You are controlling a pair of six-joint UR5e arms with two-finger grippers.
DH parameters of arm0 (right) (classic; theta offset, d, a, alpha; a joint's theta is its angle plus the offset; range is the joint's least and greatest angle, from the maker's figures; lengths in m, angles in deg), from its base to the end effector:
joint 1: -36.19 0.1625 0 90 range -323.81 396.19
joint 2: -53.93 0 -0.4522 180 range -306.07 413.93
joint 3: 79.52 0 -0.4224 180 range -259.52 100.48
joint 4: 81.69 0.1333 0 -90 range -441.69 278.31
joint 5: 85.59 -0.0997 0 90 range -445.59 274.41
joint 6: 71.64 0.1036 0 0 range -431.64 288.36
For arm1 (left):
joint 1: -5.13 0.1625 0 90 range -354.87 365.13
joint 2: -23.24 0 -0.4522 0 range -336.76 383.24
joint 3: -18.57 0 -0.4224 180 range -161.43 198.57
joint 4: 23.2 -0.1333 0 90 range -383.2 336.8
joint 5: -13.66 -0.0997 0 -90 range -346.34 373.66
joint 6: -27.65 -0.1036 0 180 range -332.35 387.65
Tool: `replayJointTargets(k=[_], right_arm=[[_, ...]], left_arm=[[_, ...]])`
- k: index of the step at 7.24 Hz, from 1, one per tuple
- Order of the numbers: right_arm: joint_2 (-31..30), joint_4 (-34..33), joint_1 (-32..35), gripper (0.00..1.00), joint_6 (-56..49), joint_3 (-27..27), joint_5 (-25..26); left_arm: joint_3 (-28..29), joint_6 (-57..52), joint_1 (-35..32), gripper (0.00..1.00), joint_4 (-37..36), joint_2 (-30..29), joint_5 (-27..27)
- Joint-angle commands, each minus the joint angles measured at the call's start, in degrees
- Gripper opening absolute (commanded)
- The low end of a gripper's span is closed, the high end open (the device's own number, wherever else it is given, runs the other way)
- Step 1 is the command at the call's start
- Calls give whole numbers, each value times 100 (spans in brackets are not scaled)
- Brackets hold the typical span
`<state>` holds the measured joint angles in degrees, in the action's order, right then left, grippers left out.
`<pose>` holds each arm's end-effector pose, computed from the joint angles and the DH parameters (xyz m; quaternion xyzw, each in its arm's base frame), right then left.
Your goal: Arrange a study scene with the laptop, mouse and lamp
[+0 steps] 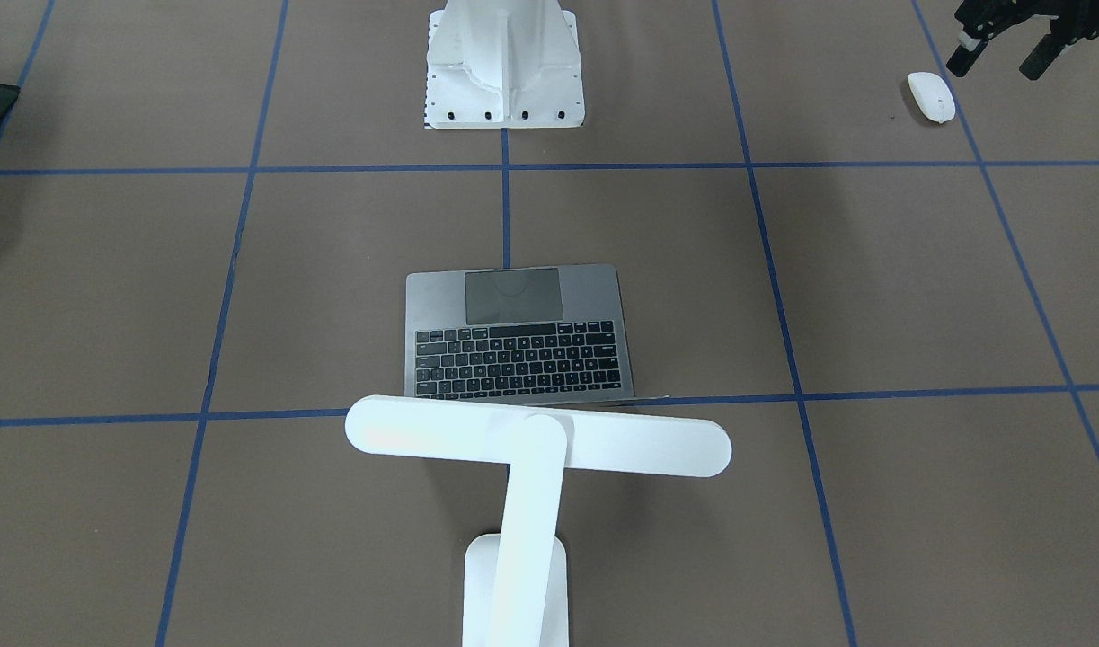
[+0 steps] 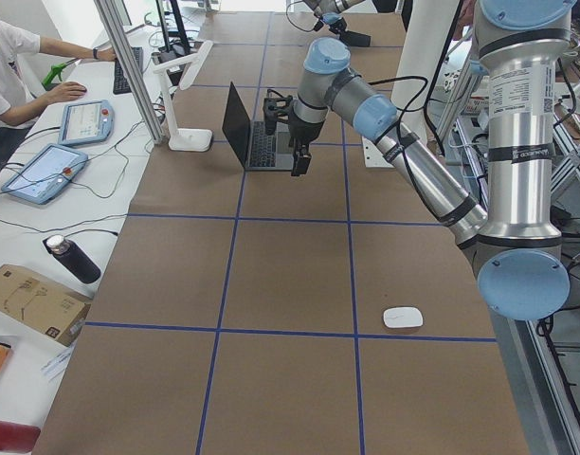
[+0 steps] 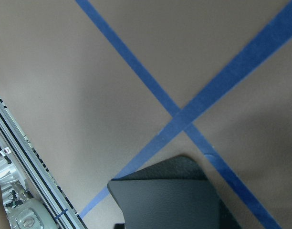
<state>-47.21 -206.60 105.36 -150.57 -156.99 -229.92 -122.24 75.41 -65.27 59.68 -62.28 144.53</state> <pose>-0.0607 -0.2978 0.8923 -0.1872 -0.5594 -0.4494 0.6708 0.0668 -0.3829 0.3055 0.0792 0.4481 -0.1011 0.8847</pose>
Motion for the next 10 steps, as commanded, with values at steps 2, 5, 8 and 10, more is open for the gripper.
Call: replayJointTargets(k=[2,5,8,10], right_arm=[[6,-95,9,0,0,-136,-146],[15,-2154,79,0,-158,-1801,-226],[733,-3002,316,0,-158,-1895,-323],[1523,-3993,404,0,-158,-1869,-481]], left_arm=[[1,5,0,100,0,1,0],[9,-4,0,100,0,19,0],[1,-4,0,100,0,89,9],[-26,-4,0,100,0,107,26]])
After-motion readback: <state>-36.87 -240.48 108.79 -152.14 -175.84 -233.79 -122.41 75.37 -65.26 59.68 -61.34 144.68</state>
